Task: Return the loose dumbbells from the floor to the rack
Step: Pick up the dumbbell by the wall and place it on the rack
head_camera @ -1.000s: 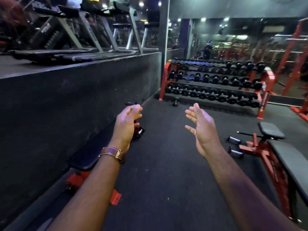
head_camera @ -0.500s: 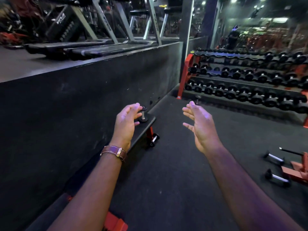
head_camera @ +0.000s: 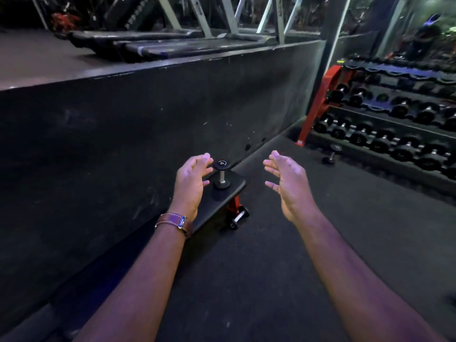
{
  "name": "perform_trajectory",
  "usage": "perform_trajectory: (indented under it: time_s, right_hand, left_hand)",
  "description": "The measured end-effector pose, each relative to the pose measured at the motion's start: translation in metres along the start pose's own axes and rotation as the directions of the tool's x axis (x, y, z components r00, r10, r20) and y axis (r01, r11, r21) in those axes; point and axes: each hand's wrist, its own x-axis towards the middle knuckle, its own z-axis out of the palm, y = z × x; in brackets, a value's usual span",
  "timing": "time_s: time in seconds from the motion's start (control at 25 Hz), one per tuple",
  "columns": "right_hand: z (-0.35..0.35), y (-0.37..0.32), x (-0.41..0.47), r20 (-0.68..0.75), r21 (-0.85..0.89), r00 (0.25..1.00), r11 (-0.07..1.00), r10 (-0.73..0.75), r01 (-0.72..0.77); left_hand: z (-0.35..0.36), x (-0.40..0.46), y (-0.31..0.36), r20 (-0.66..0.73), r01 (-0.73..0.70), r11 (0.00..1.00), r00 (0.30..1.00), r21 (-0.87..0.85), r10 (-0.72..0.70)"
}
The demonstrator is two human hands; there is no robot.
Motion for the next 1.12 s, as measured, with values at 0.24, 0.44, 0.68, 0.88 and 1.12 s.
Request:
perform_trajectory:
  time_s: [0.24, 0.44, 0.68, 0.88, 1.12]
  right_hand:
    - [-0.006, 0.045, 0.182, 0.103, -0.081, 0.990, 0.993, 0.100, -0.092]
    - [0.009, 0.120, 0.334, 0.173, -0.152, 0.968, 0.976, 0.181, -0.156]
    - [0.032, 0.259, 0.509, 0.153, -0.247, 0.920, 0.915, 0.361, -0.318]
    - [0.057, 0.404, 0.596, 0.137, -0.390, 0.863, 0.828, 0.486, -0.404]
    - [0.123, 0.547, 0.669, 0.322, -0.546, 0.751, 0.761, 0.577, -0.351]
  left_hand:
    - [0.064, 0.132, -0.065, -0.126, 0.104, 0.995, 0.987, -0.001, -0.103]
    - [0.087, 0.252, -0.150, -0.236, 0.178, 0.983, 0.955, -0.034, -0.181]
    - [0.118, 0.390, -0.271, -0.375, 0.365, 0.927, 0.849, -0.091, -0.371]
    - [0.145, 0.451, -0.368, -0.490, 0.522, 0.834, 0.688, -0.177, -0.535]
    - [0.162, 0.512, -0.468, -0.569, 0.576, 0.753, 0.518, -0.319, -0.638]
